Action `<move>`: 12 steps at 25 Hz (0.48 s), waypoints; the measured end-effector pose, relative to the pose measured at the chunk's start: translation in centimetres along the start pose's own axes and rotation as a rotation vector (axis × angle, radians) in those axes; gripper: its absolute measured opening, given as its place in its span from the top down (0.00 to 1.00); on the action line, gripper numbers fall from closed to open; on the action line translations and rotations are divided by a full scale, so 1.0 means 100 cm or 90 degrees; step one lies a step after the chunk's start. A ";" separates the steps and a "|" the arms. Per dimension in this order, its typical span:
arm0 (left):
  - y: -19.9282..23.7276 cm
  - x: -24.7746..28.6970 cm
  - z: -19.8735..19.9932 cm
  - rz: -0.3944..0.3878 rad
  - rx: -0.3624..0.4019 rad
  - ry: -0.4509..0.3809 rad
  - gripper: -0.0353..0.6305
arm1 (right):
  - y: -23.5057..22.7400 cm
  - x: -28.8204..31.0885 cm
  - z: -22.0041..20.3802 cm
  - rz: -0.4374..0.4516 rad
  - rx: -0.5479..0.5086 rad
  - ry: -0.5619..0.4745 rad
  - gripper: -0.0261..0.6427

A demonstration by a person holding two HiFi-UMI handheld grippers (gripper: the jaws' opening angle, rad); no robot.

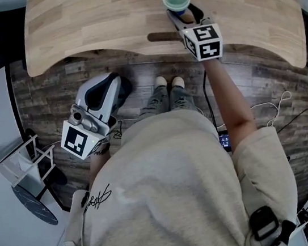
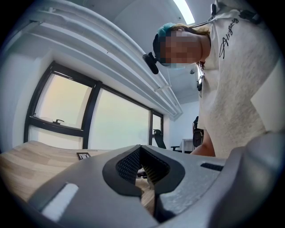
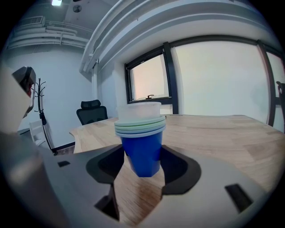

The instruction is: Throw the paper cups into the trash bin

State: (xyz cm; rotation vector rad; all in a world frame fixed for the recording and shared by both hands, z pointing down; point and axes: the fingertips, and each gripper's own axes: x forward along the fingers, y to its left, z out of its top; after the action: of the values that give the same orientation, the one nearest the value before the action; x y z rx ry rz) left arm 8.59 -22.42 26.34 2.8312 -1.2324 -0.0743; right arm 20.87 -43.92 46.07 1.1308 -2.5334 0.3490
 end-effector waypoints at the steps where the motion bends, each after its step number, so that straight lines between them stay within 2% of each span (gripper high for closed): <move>1: -0.001 0.001 0.001 -0.001 0.002 0.000 0.95 | 0.000 -0.002 0.001 0.000 0.000 -0.002 0.58; 12: -0.005 0.012 0.008 -0.020 0.010 -0.014 0.95 | 0.002 -0.027 0.018 -0.004 0.016 -0.031 0.58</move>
State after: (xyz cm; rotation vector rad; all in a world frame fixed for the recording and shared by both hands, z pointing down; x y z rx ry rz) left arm 9.73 -23.03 25.48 2.8715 -1.1985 -0.0987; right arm 22.05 -42.65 43.37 1.1691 -2.5732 0.3562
